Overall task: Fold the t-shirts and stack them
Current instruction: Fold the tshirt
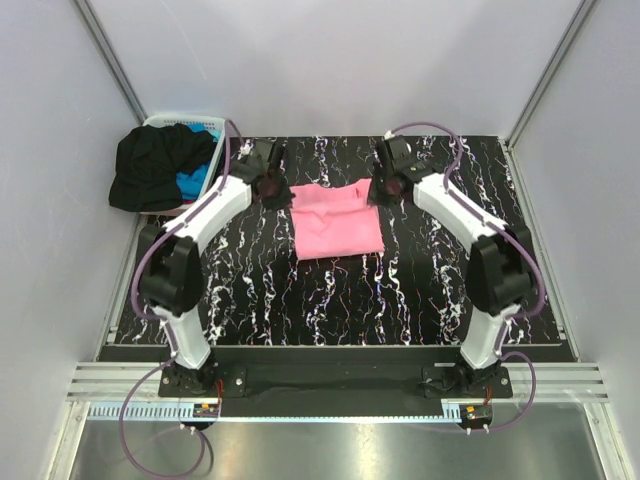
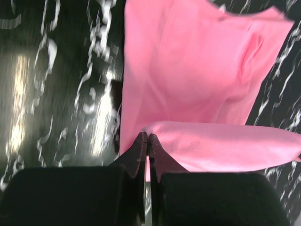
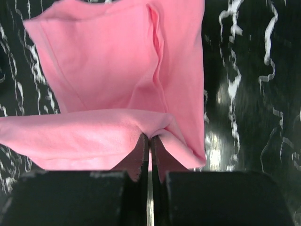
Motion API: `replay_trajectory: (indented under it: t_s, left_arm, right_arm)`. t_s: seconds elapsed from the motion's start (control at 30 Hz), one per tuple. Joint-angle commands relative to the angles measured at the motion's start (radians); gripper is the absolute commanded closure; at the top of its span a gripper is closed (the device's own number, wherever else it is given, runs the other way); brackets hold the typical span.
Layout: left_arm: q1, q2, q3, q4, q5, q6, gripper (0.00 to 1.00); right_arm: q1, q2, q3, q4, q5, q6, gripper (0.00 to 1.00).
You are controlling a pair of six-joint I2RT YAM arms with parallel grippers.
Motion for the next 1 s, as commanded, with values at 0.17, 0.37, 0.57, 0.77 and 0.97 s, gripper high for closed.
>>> replay_trajectory:
  t_s: [0.17, 0.37, 0.57, 0.77, 0.97]
  left_arm:
    - [0.079, 0.316, 0.434, -0.026, 0.040, 0.089, 1.00]
    - [0.122, 0.503, 0.687, -0.071, 0.077, 0.095, 1.00]
    - [0.156, 0.679, 0.855, -0.016, 0.140, 0.091, 1.00]
    - [0.176, 0.727, 0.835, 0.151, 0.160, 0.067, 0.01]
    - [0.194, 0.645, 0.729, 0.323, 0.180, 0.063, 0.01]
  right_arm:
    - [-0.076, 0.316, 0.322, 0.030, -0.057, -0.087, 1.00]
    - [-0.113, 0.480, 0.557, 0.010, -0.073, -0.118, 1.00]
    - [-0.156, 0.681, 0.834, 0.000, -0.099, -0.112, 1.00]
    - [-0.182, 0.871, 1.114, -0.015, -0.203, -0.069, 0.50]
    - [-0.191, 0.850, 1.100, -0.010, -0.241, -0.070, 0.46]
